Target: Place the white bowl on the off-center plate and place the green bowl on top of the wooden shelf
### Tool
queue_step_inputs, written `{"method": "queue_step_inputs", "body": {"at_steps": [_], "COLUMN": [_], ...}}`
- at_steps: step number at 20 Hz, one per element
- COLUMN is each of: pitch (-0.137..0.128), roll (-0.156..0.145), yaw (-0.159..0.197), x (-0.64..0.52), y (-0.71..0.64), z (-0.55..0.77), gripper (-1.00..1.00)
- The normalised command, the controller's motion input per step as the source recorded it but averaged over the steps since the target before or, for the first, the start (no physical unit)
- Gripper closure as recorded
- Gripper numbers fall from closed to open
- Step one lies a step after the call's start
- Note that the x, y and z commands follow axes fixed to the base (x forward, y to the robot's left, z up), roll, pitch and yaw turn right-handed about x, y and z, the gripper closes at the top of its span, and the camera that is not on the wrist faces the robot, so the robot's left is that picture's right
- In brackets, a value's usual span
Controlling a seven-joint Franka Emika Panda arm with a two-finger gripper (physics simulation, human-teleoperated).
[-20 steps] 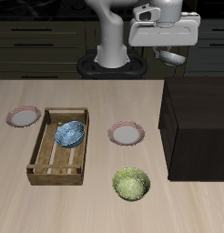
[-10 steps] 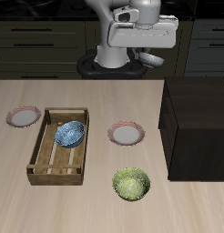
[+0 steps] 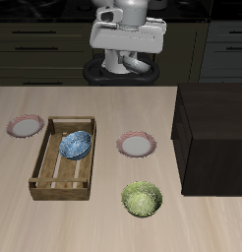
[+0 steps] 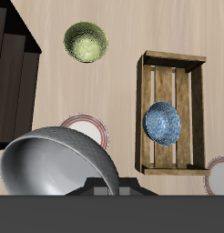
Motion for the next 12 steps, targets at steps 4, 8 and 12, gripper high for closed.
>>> {"method": "queue_step_inputs", "body": {"at_steps": [4, 8, 12], "pitch": [0.013, 0.009, 0.005], "roll": [-0.042, -0.02, -0.012], "yaw": [-0.033, -0.024, -0.015], "x": [-0.05, -0.06, -0.05], "y": [-0.56, -0.61, -0.56], "z": [-0.07, -0.05, -0.06], "gripper": [1.0, 1.0, 1.0]}}
